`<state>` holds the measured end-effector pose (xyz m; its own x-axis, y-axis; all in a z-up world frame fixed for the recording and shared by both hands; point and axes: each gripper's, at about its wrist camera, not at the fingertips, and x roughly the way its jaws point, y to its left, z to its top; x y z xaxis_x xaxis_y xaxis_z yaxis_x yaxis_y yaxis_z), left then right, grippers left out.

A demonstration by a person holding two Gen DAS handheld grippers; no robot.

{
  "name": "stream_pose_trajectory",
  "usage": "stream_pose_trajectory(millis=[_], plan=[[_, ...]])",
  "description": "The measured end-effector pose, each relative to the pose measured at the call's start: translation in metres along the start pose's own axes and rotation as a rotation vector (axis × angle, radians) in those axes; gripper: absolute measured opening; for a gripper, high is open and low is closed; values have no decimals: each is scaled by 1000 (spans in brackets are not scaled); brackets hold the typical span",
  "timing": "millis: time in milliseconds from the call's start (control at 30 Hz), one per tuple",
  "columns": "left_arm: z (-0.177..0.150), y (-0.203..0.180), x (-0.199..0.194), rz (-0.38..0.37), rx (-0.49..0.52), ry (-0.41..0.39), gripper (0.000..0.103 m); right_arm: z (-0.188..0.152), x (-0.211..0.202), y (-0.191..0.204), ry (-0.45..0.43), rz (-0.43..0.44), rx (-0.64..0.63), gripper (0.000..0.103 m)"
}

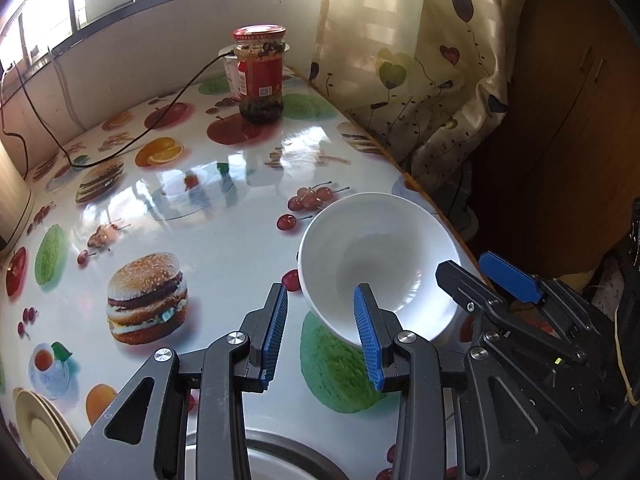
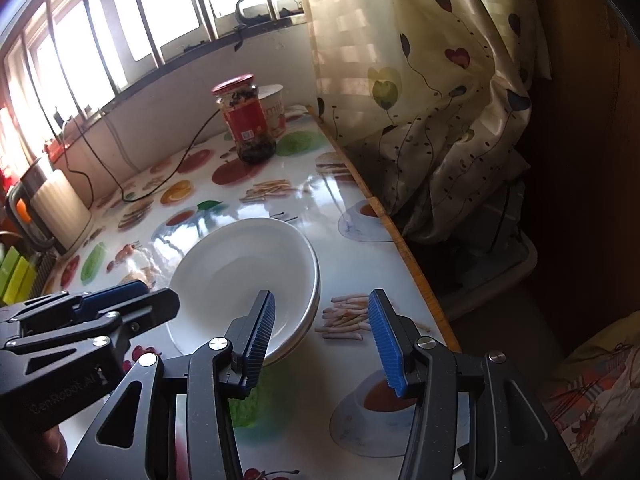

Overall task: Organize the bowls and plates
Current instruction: 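Close the left tool on the striped bowl rim while the right tool grips it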

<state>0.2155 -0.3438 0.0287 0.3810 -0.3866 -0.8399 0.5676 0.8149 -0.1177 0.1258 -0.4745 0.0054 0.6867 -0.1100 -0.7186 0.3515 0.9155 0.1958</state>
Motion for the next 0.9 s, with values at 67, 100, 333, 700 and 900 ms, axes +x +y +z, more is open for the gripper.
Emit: stream_pose_trajectory(millis=[67, 100, 333, 700, 900], plan=[[1, 0, 3, -2, -2, 6, 36, 1, 3, -2, 6, 4, 3, 44], [1, -1, 4, -3, -5, 8, 36, 2, 5, -3, 8, 6, 4, 43], [2, 3, 10, -1, -24, 17, 36, 6, 13, -2, 25, 6, -3, 37], [2, 6, 13, -5, -37, 24, 19, 7, 17, 3, 30, 20, -14, 18], [2, 7, 13, -7, -43, 22, 14, 7, 17, 5, 27, 25, -11, 14]])
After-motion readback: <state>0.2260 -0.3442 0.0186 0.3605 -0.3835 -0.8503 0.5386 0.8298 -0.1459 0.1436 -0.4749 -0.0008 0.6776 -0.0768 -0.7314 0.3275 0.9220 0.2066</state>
